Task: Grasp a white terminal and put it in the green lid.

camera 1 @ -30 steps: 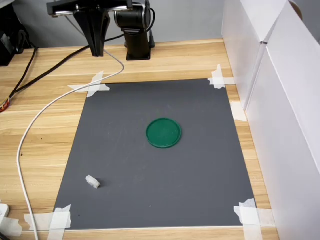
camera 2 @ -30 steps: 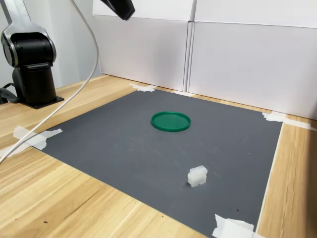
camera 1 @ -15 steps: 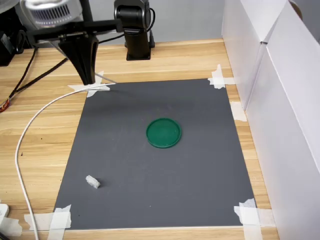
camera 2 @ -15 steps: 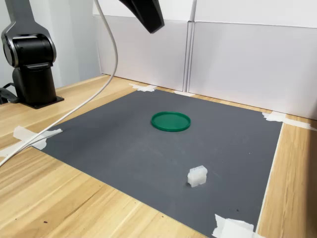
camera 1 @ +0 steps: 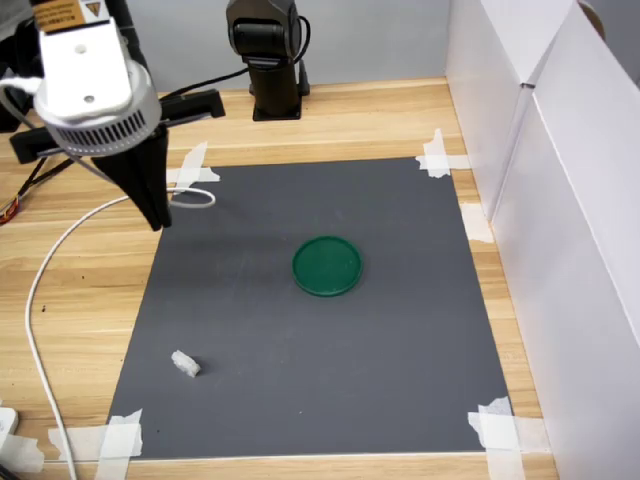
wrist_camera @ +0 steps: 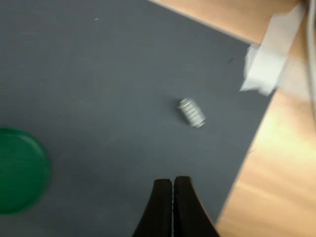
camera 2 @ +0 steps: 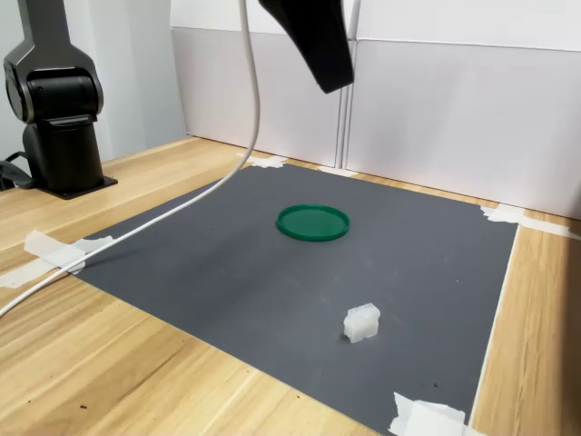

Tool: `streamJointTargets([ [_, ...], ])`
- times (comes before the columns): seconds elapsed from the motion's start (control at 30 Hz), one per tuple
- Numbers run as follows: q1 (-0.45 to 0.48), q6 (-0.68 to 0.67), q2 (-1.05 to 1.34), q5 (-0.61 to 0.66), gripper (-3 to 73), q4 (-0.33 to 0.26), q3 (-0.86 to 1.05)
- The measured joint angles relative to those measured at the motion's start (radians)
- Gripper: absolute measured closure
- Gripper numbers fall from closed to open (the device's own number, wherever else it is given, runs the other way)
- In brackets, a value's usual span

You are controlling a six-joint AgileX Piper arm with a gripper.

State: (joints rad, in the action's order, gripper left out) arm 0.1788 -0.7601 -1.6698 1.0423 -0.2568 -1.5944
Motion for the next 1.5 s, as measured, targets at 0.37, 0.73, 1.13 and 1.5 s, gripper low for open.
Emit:
streamJointTargets([
  [0.37, 0.0, -0.223, -0.131, 0.174, 71.0, 0.031, -0.173],
  [0.73, 0.0, -0.307, -0.205, 0.193, 45.8, 0.106, -0.251],
  [1.13, 0.0, -0.308, -0.232, 0.167, -1.0, 0.144, -0.264],
  [1.5, 0.0, -0.476, -0.237, 0.193, -1.7, 0.044, -0.289],
])
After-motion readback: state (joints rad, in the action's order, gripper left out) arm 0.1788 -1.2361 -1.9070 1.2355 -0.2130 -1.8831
